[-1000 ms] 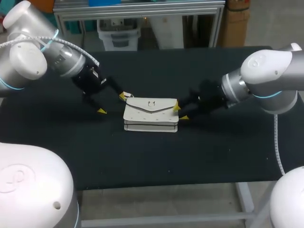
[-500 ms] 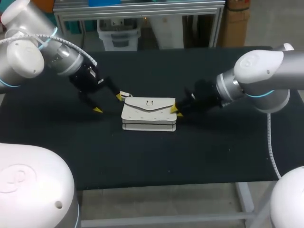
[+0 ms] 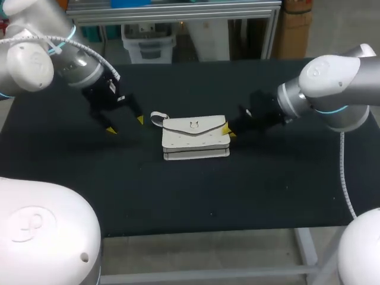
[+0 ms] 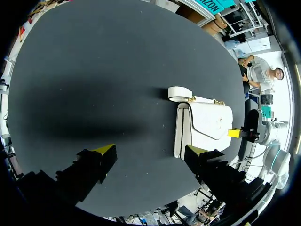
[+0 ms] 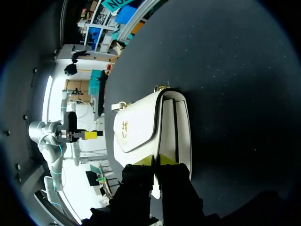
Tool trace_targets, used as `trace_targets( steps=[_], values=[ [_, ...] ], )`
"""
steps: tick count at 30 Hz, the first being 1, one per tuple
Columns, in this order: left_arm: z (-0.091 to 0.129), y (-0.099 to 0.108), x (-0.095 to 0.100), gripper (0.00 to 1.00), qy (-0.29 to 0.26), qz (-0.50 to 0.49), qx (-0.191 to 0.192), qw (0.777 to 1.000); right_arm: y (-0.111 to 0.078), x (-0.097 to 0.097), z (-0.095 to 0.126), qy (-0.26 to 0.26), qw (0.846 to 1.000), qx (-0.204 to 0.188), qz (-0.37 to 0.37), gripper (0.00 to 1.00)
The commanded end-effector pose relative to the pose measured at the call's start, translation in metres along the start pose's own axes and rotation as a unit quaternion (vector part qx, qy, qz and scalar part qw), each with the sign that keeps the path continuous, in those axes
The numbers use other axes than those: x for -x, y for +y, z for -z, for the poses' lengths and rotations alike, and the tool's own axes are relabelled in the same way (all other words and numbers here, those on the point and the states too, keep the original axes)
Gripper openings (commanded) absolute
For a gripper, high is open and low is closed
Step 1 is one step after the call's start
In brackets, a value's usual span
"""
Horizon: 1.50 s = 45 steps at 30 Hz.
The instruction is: Pick up the bag, open it, inspect its contents, close it, and place it on the opposite side
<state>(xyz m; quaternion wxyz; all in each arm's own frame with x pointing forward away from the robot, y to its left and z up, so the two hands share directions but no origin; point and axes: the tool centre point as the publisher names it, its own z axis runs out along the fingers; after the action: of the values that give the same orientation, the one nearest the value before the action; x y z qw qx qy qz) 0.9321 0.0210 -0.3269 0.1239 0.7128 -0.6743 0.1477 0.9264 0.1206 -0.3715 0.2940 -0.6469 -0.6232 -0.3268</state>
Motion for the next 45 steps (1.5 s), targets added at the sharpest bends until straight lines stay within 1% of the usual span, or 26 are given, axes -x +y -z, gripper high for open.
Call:
trace_targets(
  steps=[1,19,21,22,24,26,27,28,30,33,35,37,40,41,42,44,45],
  values=[
    [0.012,0.002,0.004,1.00,-0.007,-0.023,-0.025,0.999,0.013,0.010,0.021,0.016,0.999,-0.029,0.021,0.00],
    [0.012,0.002,0.004,1.00,-0.007,-0.023,-0.025,0.999,0.013,0.010,0.021,0.016,0.999,-0.029,0.021,0.00],
    [0.012,0.002,0.004,1.00,-0.007,-0.023,-0.025,0.999,0.024,0.020,0.031,0.017,1.000,-0.015,0.020,0.00],
    [0.016,0.001,0.007,1.00,-0.009,-0.023,-0.029,0.999,0.030,0.023,0.037,0.000,1.000,0.003,0.026,0.00],
    [0.024,-0.002,0.013,1.00,-0.012,-0.031,-0.040,0.999,0.044,0.033,0.052,0.006,1.000,0.006,0.028,0.00],
    [0.030,-0.004,0.018,1.00,-0.013,-0.046,-0.048,0.998,0.057,0.041,0.066,-0.001,0.999,0.020,0.038,0.00],
    [0.033,-0.005,0.020,1.00,-0.015,-0.047,-0.052,0.997,0.063,0.046,0.073,0.010,0.999,0.021,0.037,0.00],
    [0.035,-0.006,0.022,1.00,-0.019,-0.058,-0.053,0.997,0.069,0.051,0.079,-0.002,0.999,0.024,0.039,0.00],
    [0.039,-0.008,0.027,1.00,-0.023,-0.066,-0.057,0.996,0.082,0.060,0.092,0.003,0.999,0.034,0.039,0.00],
    [0.045,-0.012,0.034,1.00,-0.031,-0.078,-0.058,0.995,0.099,0.072,0.109,-0.004,0.998,0.044,0.040,0.00],
    [0.048,-0.014,0.037,1.00,-0.035,-0.088,-0.060,0.994,0.109,0.079,0.119,-0.011,0.998,0.042,0.048,0.00],
    [0.051,-0.016,0.041,1.00,-0.040,-0.099,-0.061,0.992,0.118,0.087,0.128,0.004,0.998,0.045,0.051,0.00],
    [0.053,-0.020,0.043,1.00,-0.051,-0.095,-0.061,0.992,0.130,0.099,0.139,0.006,0.997,0.041,0.059,0.00],
    [0.054,-0.021,0.043,1.00,-0.053,-0.094,-0.060,0.992,0.134,0.104,0.142,0.003,0.998,0.041,0.057,0.00],
    [0.054,-0.022,0.043,1.00,-0.059,-0.096,-0.058,0.992,0.140,0.112,0.146,0.012,0.998,0.032,0.056,0.00],
    [0.055,-0.024,0.044,1.00,-0.064,-0.100,-0.058,0.991,0.149,0.123,0.152,-0.002,0.998,0.037,0.047,0.00],
    [0.055,-0.024,0.044,1.00,-0.067,-0.104,-0.057,0.991,0.153,0.127,0.156,0.002,0.998,0.033,0.049,0.00]
  ],
)
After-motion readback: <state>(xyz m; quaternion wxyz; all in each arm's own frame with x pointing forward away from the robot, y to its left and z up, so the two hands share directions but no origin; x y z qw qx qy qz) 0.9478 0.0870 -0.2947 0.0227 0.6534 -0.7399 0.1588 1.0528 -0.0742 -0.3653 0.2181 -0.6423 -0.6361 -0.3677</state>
